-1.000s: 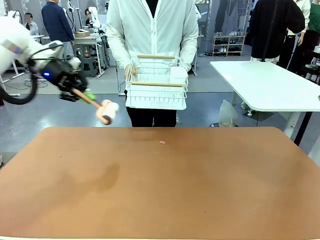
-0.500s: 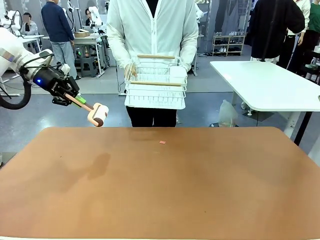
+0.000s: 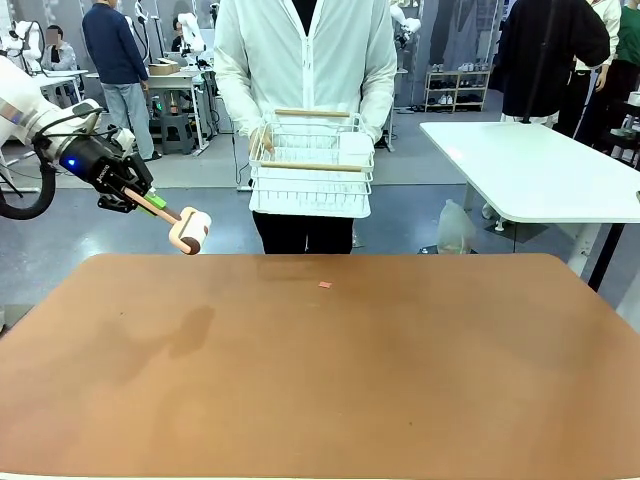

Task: Clean the table.
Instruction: Clean the table with the Lint Roller when the human lifts the Dish drying rack.

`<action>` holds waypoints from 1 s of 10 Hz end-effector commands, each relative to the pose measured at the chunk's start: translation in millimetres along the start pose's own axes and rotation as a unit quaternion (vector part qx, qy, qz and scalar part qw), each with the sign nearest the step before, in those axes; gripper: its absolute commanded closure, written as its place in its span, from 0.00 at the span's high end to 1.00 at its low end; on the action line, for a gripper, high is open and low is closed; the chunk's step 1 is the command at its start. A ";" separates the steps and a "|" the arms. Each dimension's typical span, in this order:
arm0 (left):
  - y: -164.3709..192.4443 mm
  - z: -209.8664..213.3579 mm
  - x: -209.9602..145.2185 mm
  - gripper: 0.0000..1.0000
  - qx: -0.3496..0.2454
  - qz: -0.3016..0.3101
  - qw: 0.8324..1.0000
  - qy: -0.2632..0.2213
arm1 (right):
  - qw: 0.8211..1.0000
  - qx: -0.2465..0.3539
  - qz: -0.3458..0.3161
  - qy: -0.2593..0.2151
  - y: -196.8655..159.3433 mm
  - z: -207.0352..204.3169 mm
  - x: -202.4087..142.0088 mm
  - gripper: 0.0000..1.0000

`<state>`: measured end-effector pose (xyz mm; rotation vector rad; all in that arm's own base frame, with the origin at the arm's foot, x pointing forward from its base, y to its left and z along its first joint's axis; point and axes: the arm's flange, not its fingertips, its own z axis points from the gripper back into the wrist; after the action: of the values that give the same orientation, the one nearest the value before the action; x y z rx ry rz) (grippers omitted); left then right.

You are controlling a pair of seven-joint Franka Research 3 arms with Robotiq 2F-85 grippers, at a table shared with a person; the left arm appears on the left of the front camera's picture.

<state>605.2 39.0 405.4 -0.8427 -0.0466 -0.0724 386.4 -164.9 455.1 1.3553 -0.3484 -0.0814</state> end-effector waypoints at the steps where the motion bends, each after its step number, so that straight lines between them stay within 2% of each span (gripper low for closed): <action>1: -1.5 2.6 -2.8 0.21 0.003 -0.002 1.000 0.003 | 1.000 0.007 0.001 -0.003 4.8 0.1 0.9 1.00; 3: 0.0 0.0 0.0 0.21 0.000 0.000 1.000 0.000 | 1.000 0.007 0.001 -0.003 4.8 0.1 0.9 1.00; 5: 5.5 -23.1 28.9 0.21 0.006 0.007 1.000 0.012 | 1.000 0.007 0.001 -0.003 4.8 0.1 0.9 1.00; 7: 18.2 -49.7 54.2 0.21 0.029 0.021 0.999 -0.004 | 1.000 0.007 0.001 -0.003 4.8 0.1 0.9 1.00; 10: 27.8 -79.4 65.0 0.21 0.026 0.015 1.000 0.002 | 1.000 0.007 0.001 -0.003 4.8 0.1 0.9 1.00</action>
<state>667.7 -5.1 329.7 -0.8071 -0.0250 -0.0452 386.5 -164.8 455.1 1.3553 -0.3481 -0.0813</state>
